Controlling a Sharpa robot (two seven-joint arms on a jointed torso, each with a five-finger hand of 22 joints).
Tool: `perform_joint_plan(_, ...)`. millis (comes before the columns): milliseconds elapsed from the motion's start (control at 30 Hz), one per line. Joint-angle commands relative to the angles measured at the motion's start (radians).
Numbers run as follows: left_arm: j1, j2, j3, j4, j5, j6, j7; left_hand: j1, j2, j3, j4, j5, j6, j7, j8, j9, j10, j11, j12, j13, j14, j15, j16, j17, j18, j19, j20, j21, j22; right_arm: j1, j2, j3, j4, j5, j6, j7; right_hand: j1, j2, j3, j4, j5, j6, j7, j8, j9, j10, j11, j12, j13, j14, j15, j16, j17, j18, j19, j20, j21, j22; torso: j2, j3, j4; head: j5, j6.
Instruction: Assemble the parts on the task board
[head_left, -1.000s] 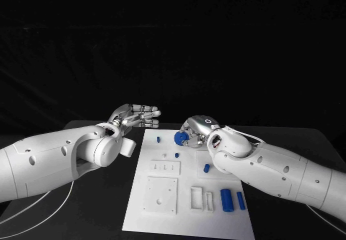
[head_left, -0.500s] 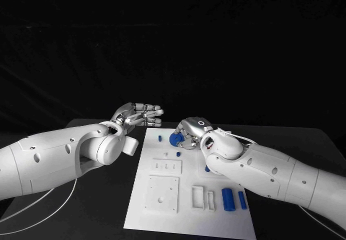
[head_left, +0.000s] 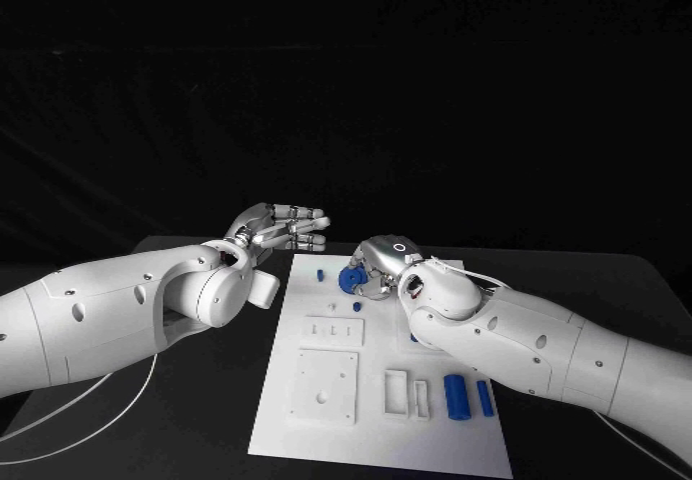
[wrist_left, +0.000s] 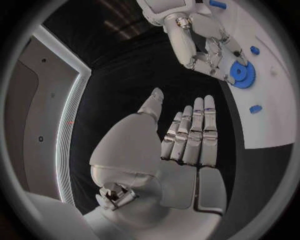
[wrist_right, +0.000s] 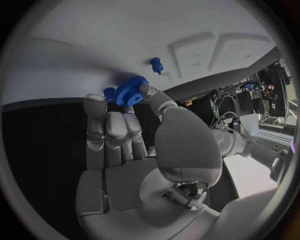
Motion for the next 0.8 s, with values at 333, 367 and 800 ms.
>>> perform_joint_plan(333, 0.0, 0.003, 0.001, -0.001, -0.002, 0.013, 0.005, -0.001, -0.004, -0.004, -0.002, -0.003, -0.002, 0.0, 0.006, 0.001, -0.007, 0.002, 0.004, 0.001, -0.003, 0.002, -0.001, 0.001, -0.007, -0.001, 0.003, 0.002, -0.002, -0.006, 0.004, -0.005, -0.013, -0.001, 0.029, 0.002, -0.009, -0.013, -0.042, 0.033, -0.053, -0.084, 0.019, 0.006, -0.006, -0.015, 0.013, -0.027, -0.021, -0.003, 0.005, -0.012, -0.01, 0.006, 0.047, 0.007, -0.016, -0.009, -0.001, 0.001, -0.0022, 0.001, -0.002)
perform_joint_plan(367, 0.0, 0.003, 0.001, -0.001, -0.002, 0.013, 0.005, -0.001, -0.004, -0.004, -0.002, -0.003, -0.002, 0.0, 0.006, 0.001, -0.007, 0.002, 0.004, 0.001, -0.003, 0.002, -0.001, 0.001, -0.007, -0.001, 0.003, 0.002, -0.002, -0.006, 0.005, -0.005, -0.014, 0.002, 0.029, 0.002, -0.011, -0.014, -0.052, 0.042, -0.054, -0.104, 0.023, 0.006, -0.007, -0.018, 0.016, -0.03, -0.025, -0.004, 0.007, -0.014, -0.011, 0.008, 0.047, 0.009, -0.018, -0.011, -0.001, 0.0011, -0.0018, 0.001, -0.003)
perform_joint_plan(800, 0.0, 0.004, 0.001, -0.002, -0.002, 0.012, 0.004, -0.001, -0.004, -0.004, -0.002, -0.003, -0.002, 0.0, 0.006, 0.001, -0.007, 0.002, 0.004, 0.001, -0.003, 0.002, -0.001, 0.001, -0.007, -0.001, 0.003, 0.002, -0.002, -0.006, 0.009, -0.01, -0.032, 0.034, 0.045, 0.007, -0.05, -0.025, -0.161, 0.211, -0.1, -0.123, 0.023, 0.006, -0.007, -0.027, 0.02, -0.033, -0.043, -0.005, 0.007, -0.016, -0.013, 0.014, 0.047, 0.01, -0.021, -0.022, 0.0, 0.0013, -0.0019, 0.002, -0.005)
